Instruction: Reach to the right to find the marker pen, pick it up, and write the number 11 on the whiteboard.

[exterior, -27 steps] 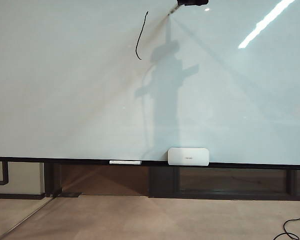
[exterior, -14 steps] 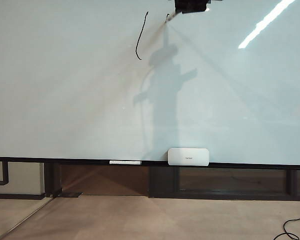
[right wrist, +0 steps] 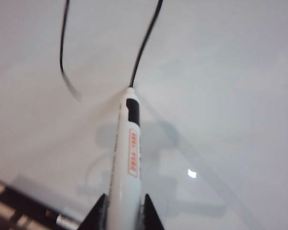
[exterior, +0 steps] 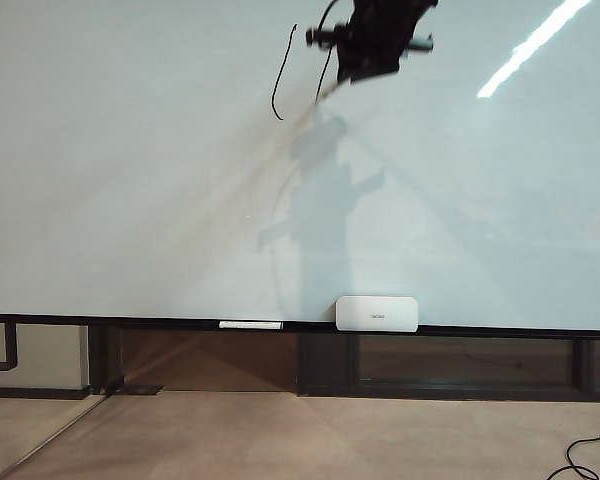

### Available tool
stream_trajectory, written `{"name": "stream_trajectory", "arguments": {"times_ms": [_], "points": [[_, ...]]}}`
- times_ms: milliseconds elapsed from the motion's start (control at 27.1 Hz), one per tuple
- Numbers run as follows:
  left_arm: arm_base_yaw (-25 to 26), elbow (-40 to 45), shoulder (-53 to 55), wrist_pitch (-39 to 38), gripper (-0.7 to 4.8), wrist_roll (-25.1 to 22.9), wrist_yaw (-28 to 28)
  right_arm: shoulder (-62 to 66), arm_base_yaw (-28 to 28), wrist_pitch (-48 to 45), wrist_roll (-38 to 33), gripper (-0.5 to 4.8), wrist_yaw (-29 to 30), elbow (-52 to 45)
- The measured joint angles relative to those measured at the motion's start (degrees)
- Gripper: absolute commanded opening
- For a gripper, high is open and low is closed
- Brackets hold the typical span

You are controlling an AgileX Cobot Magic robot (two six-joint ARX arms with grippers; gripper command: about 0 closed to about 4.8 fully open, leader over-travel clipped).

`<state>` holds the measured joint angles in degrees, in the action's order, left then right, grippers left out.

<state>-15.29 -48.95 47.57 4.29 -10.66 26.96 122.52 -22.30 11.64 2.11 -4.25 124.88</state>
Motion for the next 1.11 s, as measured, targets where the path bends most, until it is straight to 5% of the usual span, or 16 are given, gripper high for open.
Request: {"name": "stream_trajectory", "arguments": {"times_ms": [850,1109], "points": [[0.0,0.0,0.9,-1.2,-0.06,2.1,0.5,-9.7,-3.9,4.6,0.6,-0.03,-4.2,-2.3],[0.1,0.0,-0.4,-2.3,-0.06,2.5,-13.2,-16.1,-3.3,8.5,1.2,-0.03,-4.8,-2.6]]}}
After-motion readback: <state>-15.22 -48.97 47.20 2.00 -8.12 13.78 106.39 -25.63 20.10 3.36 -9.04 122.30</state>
